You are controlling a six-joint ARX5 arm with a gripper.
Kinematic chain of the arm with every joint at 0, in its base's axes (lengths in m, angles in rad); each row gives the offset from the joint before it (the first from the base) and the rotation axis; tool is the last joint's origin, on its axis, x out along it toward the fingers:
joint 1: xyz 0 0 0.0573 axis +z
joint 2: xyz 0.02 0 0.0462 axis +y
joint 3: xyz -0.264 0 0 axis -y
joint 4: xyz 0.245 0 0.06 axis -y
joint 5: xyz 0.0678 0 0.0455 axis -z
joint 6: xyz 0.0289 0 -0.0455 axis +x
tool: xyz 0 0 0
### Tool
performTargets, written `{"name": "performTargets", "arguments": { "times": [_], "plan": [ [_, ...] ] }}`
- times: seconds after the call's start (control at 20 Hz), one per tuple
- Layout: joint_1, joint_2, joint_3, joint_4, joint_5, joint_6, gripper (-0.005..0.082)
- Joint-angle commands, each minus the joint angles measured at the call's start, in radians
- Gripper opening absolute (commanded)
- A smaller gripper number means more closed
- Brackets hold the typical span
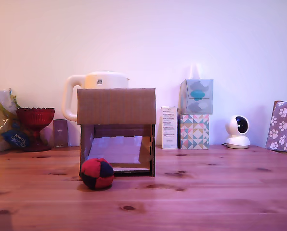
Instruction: Drop the footbag into the cardboard dice tower
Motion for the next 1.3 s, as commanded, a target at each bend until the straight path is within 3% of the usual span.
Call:
{"name": "performTargets", "arguments": {
  "times": [0.0, 0.4, 0.55, 0.8, 0.95, 1.15, 1.25],
  "plan": [
    [0.001, -0.004, -0.019, 0.003, 0.003, 0.006, -0.0024],
    [0.001, -0.004, -0.019, 0.050, 0.022, 0.005, -0.0024],
    [0.001, -0.004, -0.009, 0.145, 0.081, -0.029, -0.0024],
    [-0.014, 0.016, 0.084, 0.157, 0.237, -0.071, -0.0024],
    [-0.052, 0.079, 0.145, 0.156, 0.302, -0.089, -0.0024],
    [-0.135, 0.196, 0.197, 0.160, 0.363, -0.081, -0.0024],
    [-0.187, 0.245, 0.200, 0.177, 0.367, -0.077, -0.0024]
  ]
}}
